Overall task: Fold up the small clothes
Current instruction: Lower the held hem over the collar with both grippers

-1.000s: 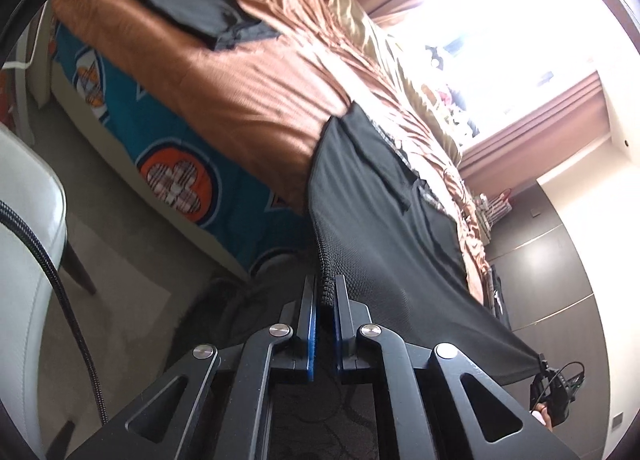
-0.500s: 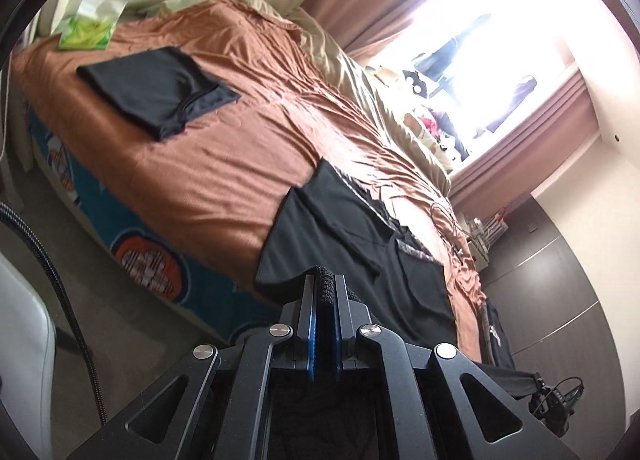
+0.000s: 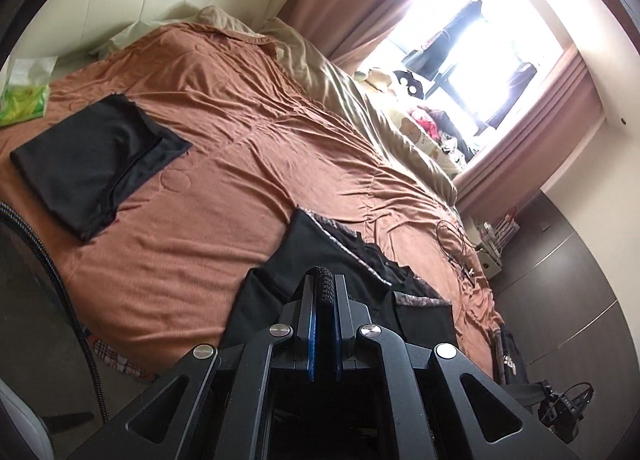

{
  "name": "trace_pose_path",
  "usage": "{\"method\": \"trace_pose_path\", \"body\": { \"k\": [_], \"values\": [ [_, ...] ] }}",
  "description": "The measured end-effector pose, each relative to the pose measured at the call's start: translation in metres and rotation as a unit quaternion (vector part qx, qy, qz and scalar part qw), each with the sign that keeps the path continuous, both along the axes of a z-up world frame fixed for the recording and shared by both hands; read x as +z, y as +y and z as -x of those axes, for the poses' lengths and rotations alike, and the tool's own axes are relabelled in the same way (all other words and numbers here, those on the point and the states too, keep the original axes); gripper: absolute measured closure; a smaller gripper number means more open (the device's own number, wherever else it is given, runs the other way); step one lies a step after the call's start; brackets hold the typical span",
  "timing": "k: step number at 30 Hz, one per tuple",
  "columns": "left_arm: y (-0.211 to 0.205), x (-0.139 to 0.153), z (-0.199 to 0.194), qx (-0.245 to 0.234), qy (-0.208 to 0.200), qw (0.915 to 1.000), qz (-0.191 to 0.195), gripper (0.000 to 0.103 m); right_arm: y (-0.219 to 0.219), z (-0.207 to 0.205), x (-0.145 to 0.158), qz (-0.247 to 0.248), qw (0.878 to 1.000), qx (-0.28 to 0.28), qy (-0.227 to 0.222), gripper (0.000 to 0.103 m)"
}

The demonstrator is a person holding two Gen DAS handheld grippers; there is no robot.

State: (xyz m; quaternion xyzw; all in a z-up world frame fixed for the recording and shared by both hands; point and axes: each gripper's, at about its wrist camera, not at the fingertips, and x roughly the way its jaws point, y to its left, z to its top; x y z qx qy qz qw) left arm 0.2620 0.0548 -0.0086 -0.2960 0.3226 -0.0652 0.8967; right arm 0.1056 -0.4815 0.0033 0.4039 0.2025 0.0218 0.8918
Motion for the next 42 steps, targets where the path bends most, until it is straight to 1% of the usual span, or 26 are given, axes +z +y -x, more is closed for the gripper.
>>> {"method": "trace_pose_path", "body": {
  "k": [8,12,18,26,34,39,42],
  "values": [
    [-0.008,0.014,-0.072,-0.003,0.001,0.9998,-0.019,0.097,-0.002,-0.067,0.008,0.004,1.000,0.002,0.009,0.100],
    [-0.014,0.012,-0.102,-0.002,0.007,0.9995,-0.029,0.097,-0.004,-0.100,0.007,0.010,1.000,0.004,0.018,0.100],
    [-0.022,0.001,-0.150,-0.002,0.022,0.9987,-0.046,0.097,-0.006,-0.149,0.004,0.019,0.999,0.010,0.037,0.100],
    [-0.029,-0.031,-0.211,0.001,0.054,0.9960,-0.071,0.097,-0.008,-0.213,-0.015,0.017,0.997,0.014,0.073,0.100],
    [-0.029,-0.079,-0.263,0.018,0.096,0.9921,-0.079,0.097,-0.002,-0.279,-0.043,0.024,0.993,0.025,0.111,0.100],
    [-0.028,-0.105,-0.288,0.022,0.120,0.9885,-0.090,0.097,0.002,-0.313,-0.055,0.037,0.991,0.032,0.128,0.100],
    [-0.029,-0.119,-0.302,0.015,0.134,0.9857,-0.101,0.097,0.007,-0.329,-0.060,0.056,0.988,0.033,0.138,0.099]
  ]
}}
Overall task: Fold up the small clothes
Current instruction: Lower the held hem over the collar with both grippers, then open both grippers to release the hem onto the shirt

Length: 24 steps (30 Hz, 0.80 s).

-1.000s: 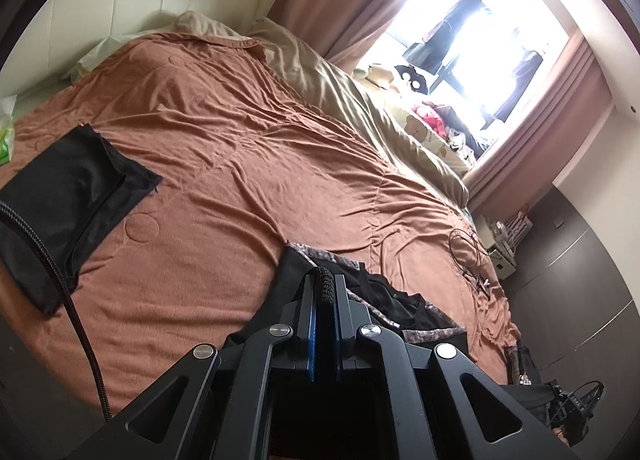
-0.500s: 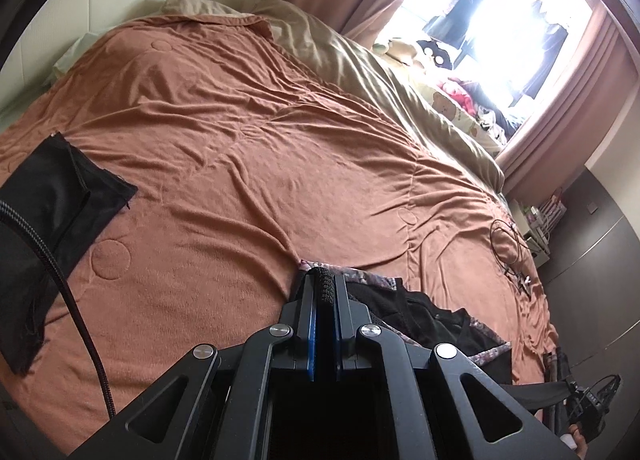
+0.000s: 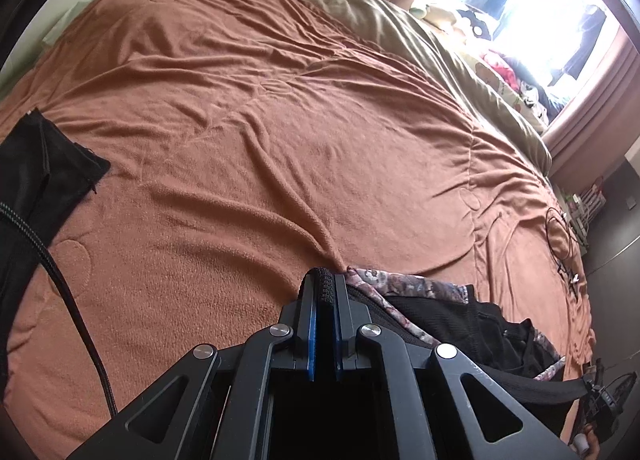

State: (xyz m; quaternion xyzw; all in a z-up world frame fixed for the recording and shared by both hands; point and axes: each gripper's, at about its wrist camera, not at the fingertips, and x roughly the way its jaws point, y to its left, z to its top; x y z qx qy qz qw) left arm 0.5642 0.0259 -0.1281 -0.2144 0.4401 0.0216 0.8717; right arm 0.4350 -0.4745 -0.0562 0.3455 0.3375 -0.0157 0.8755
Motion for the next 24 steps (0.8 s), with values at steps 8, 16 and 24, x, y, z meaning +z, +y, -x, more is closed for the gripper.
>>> {"method": "trace_pose_path", "body": {
  "k": [8,16,24],
  "values": [
    [-0.004,-0.025,-0.020,-0.021,0.056,0.9982,-0.010,0.081,0.011,-0.025,-0.003,0.035,0.998,0.002,0.052,0.079],
    [-0.018,-0.008,-0.004,-0.082,0.052,0.9934,-0.062,0.043,0.028,-0.003,0.030,0.132,0.989,0.026,0.056,0.023],
    [-0.025,-0.016,0.006,-0.120,0.088,0.9835,-0.102,0.037,0.043,0.002,0.027,0.196,0.970,0.088,0.116,0.023]
  ]
}}
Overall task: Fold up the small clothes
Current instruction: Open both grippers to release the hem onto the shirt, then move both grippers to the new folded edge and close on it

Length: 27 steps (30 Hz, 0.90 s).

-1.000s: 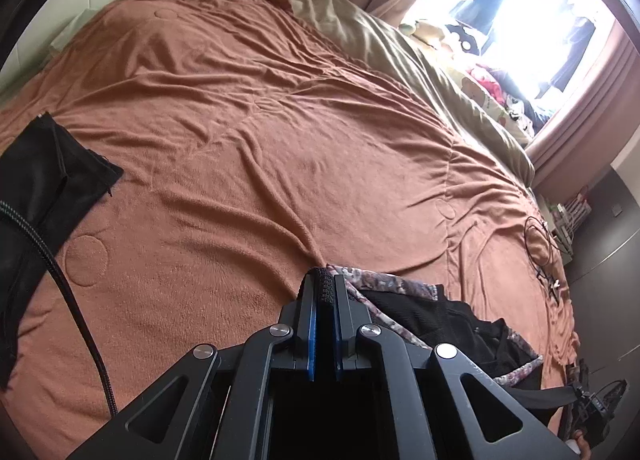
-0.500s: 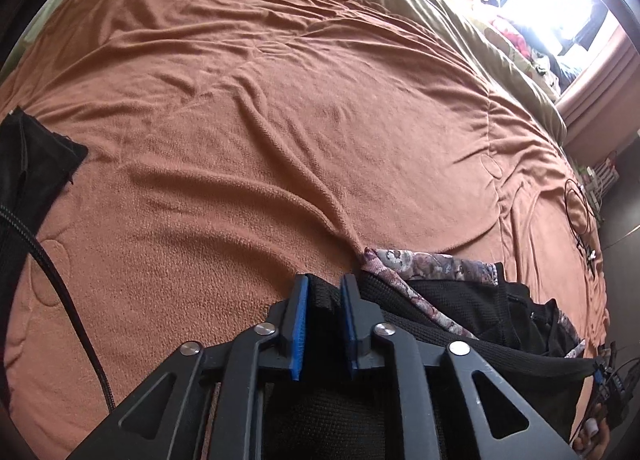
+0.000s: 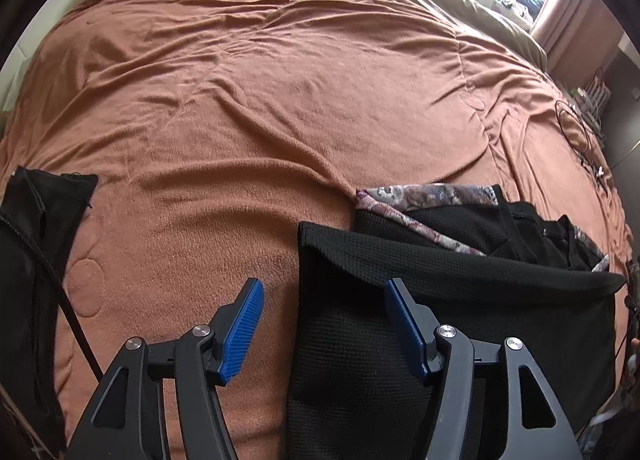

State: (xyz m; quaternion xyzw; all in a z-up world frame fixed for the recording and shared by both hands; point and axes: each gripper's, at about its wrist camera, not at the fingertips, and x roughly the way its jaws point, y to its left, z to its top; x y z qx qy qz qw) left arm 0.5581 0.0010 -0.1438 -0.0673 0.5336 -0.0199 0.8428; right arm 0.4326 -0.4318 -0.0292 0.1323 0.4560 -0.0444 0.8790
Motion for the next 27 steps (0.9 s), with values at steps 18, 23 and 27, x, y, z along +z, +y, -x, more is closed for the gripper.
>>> {"method": "trace_pose_path", "body": {
  "k": [18,23,27],
  "values": [
    [-0.037,-0.044,-0.037,-0.057,0.034,0.9911,-0.116,0.037,0.036,-0.059,-0.028,0.101,0.991,0.049,0.072,0.023],
    [-0.038,-0.044,-0.058,-0.050,0.025,0.9913,-0.119,0.037,0.041,-0.081,-0.033,0.118,0.989,0.051,0.070,0.023],
    [-0.038,-0.032,-0.067,-0.036,-0.008,0.9924,-0.117,0.037,0.036,-0.095,-0.033,0.114,0.992,0.024,0.056,0.023]
  ]
}}
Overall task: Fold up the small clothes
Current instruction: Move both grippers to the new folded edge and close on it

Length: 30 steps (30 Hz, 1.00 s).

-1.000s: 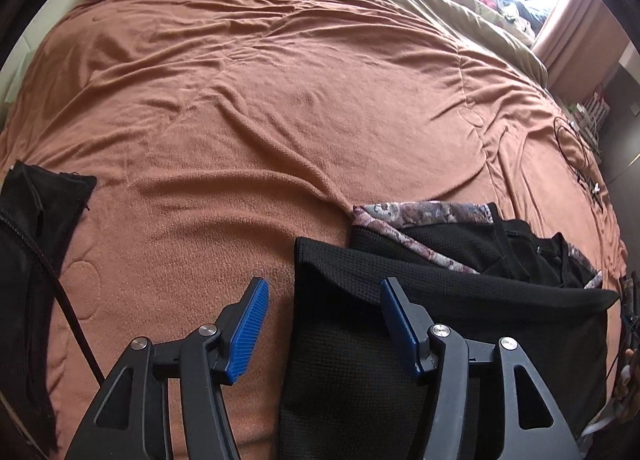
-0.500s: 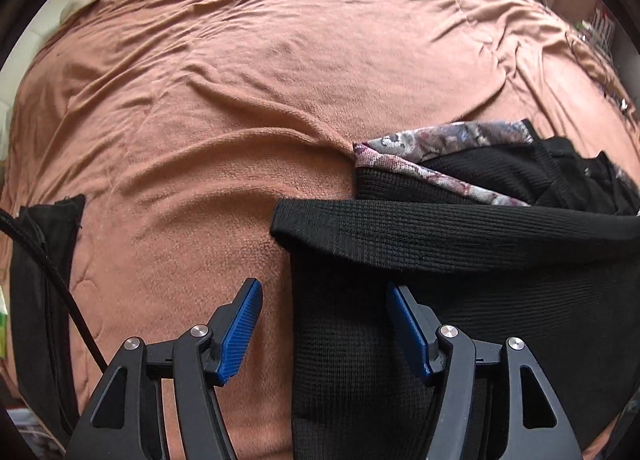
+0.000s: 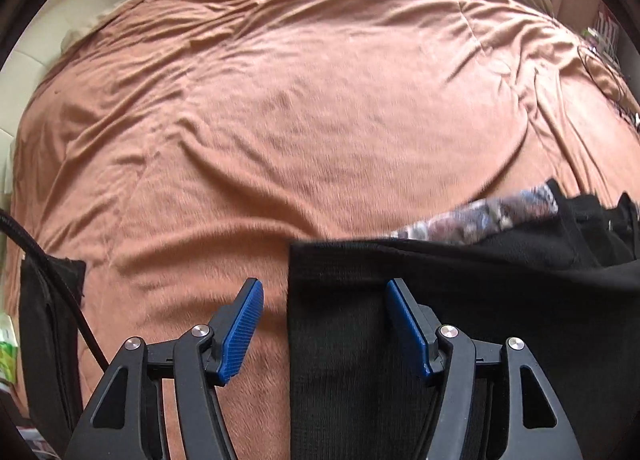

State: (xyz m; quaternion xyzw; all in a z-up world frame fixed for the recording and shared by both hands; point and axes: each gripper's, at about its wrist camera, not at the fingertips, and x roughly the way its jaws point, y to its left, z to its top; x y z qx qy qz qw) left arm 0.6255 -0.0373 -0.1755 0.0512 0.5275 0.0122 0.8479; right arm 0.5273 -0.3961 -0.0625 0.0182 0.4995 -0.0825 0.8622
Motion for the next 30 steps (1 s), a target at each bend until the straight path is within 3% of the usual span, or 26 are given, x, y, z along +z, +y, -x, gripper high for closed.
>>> {"method": "trace_pose_path", "body": {
  "k": [8,13,18,30],
  "values": [
    [0.009,0.024,0.008,-0.001,-0.030,0.9995,0.012,0.037,-0.003,0.014,0.013,-0.015,0.999,-0.007,-0.037,0.024],
    [0.026,0.019,0.011,0.006,-0.020,0.9994,0.029,0.038,-0.002,0.030,0.013,-0.030,0.999,0.022,-0.034,0.040],
    [0.033,0.001,0.008,0.023,-0.004,0.9983,0.053,0.050,-0.015,0.028,0.005,-0.053,0.998,0.025,-0.023,0.058],
    [0.030,-0.018,-0.003,0.016,0.008,0.9971,0.074,0.074,-0.029,-0.003,-0.010,-0.112,0.993,0.020,-0.023,0.070]
  ]
}}
